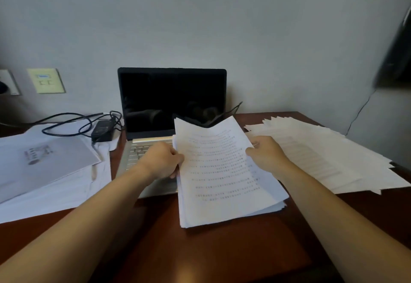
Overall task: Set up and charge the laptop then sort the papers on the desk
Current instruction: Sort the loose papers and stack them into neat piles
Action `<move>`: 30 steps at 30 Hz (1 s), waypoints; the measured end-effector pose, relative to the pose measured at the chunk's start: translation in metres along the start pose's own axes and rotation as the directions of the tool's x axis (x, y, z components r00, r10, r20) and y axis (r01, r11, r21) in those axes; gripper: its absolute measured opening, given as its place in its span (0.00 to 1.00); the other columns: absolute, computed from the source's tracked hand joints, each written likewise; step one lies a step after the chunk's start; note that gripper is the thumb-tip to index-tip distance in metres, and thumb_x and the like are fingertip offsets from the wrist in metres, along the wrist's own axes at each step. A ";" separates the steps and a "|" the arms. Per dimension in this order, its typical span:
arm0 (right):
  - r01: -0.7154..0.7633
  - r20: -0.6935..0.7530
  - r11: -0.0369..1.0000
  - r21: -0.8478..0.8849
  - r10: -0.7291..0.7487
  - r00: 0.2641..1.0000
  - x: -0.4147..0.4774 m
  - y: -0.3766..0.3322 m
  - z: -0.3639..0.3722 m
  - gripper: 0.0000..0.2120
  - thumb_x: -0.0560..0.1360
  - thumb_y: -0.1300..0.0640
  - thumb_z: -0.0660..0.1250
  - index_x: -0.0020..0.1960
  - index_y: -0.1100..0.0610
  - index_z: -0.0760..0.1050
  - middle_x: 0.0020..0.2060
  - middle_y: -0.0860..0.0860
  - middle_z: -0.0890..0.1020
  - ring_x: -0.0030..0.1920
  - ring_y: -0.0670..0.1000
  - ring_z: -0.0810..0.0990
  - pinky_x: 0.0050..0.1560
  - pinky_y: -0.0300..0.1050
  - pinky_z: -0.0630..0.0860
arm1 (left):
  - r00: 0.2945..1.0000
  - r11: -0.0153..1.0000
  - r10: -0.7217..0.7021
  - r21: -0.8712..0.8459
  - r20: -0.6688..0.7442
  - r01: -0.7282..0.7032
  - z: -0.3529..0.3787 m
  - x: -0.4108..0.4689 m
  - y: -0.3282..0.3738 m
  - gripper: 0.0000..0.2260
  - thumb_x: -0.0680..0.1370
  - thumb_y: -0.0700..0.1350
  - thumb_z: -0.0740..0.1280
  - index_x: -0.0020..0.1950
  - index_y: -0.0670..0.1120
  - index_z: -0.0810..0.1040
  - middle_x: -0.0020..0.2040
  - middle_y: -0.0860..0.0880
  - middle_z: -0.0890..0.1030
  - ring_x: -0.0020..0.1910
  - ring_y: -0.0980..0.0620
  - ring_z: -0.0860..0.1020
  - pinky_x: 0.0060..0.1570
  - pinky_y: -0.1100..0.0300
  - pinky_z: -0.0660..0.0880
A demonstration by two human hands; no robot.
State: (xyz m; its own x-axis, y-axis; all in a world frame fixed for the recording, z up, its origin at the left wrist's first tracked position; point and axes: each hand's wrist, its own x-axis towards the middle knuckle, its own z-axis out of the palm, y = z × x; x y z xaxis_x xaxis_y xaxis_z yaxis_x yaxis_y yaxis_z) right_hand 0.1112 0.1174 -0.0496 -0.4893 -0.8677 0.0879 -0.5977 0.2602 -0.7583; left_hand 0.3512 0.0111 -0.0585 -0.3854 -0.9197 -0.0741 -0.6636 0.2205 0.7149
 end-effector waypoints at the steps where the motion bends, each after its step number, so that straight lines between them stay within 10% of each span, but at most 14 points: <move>1: 0.004 -0.009 0.999 -0.036 -0.005 1.000 0.000 0.003 -0.002 0.14 0.78 0.62 0.62 0.60 0.52 0.80 0.48 0.49 0.84 0.47 0.54 0.83 0.47 0.50 0.80 | 1.000 0.999 -0.005 0.052 -0.030 0.006 0.002 0.002 0.003 0.15 0.82 0.45 0.66 0.41 0.39 0.85 0.30 0.48 0.83 0.24 0.55 0.76 0.30 0.65 0.71; 15: 0.125 -0.058 0.900 -0.417 -0.163 0.985 0.017 0.027 0.009 0.10 0.77 0.60 0.65 0.56 0.50 0.74 0.49 0.50 0.78 0.44 0.53 0.77 0.38 0.45 0.74 | 0.979 0.889 0.076 0.458 -0.187 0.018 0.003 0.010 -0.005 0.18 0.78 0.56 0.68 0.32 0.49 0.76 0.31 0.51 0.78 0.32 0.51 0.77 0.31 0.59 0.69; 19: 0.151 -0.083 0.902 -0.404 -0.201 0.976 0.017 0.014 0.020 0.14 0.77 0.57 0.67 0.62 0.51 0.77 0.58 0.51 0.77 0.50 0.53 0.79 0.48 0.47 0.78 | 0.949 0.898 0.105 0.439 -0.297 0.038 -0.015 -0.006 -0.019 0.25 0.80 0.61 0.65 0.29 0.46 0.74 0.23 0.52 0.76 0.26 0.52 0.75 0.29 0.61 0.69; 30: 0.536 0.137 0.797 -0.278 -0.519 0.843 -0.002 -0.120 0.154 0.08 0.77 0.58 0.64 0.49 0.48 0.81 0.41 0.43 0.74 0.48 0.49 0.76 0.48 0.48 0.75 | 0.889 0.861 0.083 0.482 -0.450 0.164 -0.124 -0.045 -0.138 0.19 0.80 0.61 0.64 0.37 0.49 0.79 0.36 0.53 0.81 0.42 0.48 0.79 0.36 0.59 0.70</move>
State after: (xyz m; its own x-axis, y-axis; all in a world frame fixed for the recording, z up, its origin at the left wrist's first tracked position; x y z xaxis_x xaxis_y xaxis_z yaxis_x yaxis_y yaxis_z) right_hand 0.2814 0.0230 -0.0580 -0.0150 -0.9252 0.3793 -0.9152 -0.1400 -0.3778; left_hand 0.5398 -0.0184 -0.0677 -0.1087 -0.9457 0.3063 -0.9435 0.1951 0.2677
